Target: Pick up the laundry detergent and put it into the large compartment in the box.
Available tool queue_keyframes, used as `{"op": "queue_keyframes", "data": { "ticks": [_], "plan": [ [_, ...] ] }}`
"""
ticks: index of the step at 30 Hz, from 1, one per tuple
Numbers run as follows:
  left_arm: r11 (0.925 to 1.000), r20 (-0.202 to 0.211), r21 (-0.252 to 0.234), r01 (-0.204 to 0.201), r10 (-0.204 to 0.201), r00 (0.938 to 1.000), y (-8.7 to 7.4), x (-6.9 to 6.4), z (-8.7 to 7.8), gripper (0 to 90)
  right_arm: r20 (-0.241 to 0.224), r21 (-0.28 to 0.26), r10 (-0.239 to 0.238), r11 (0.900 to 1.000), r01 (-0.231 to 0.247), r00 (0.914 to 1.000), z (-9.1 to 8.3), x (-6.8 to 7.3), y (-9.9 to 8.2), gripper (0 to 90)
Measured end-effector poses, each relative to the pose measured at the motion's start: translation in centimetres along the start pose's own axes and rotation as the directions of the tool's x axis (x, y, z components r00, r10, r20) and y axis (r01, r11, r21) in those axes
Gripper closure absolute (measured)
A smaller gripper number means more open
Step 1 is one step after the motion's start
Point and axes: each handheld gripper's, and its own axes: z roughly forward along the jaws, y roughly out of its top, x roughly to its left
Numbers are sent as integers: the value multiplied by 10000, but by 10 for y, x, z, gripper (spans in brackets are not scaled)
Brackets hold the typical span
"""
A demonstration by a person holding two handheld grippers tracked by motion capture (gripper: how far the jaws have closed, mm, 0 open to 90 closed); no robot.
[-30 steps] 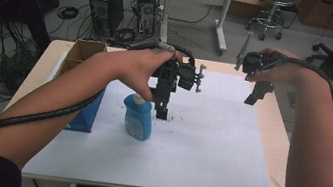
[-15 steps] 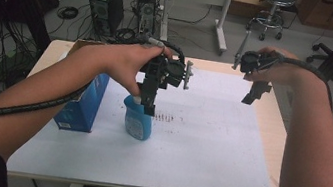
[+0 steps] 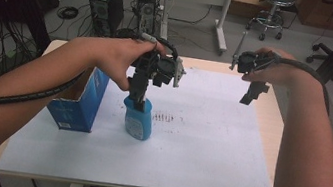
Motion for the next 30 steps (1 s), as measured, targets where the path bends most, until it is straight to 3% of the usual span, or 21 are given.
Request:
{"op": "queue_keyframes", "data": {
  "ticks": [17,21,30],
  "plan": [
    [9995,-308,305,92,-82,9995,-19,5,17,2,-10,41,111,9999,-111,9999,4,0,-1,71],
    [9992,-444,378,-107,124,9989,-21,6,21,2,-8,55,162,9999,-162,9999,4,0,-2,71],
    [9990,-460,437,-92,112,9989,-25,5,32,2,6,53,172,9998,-172,9999,5,0,-2,71]
  ]
}}
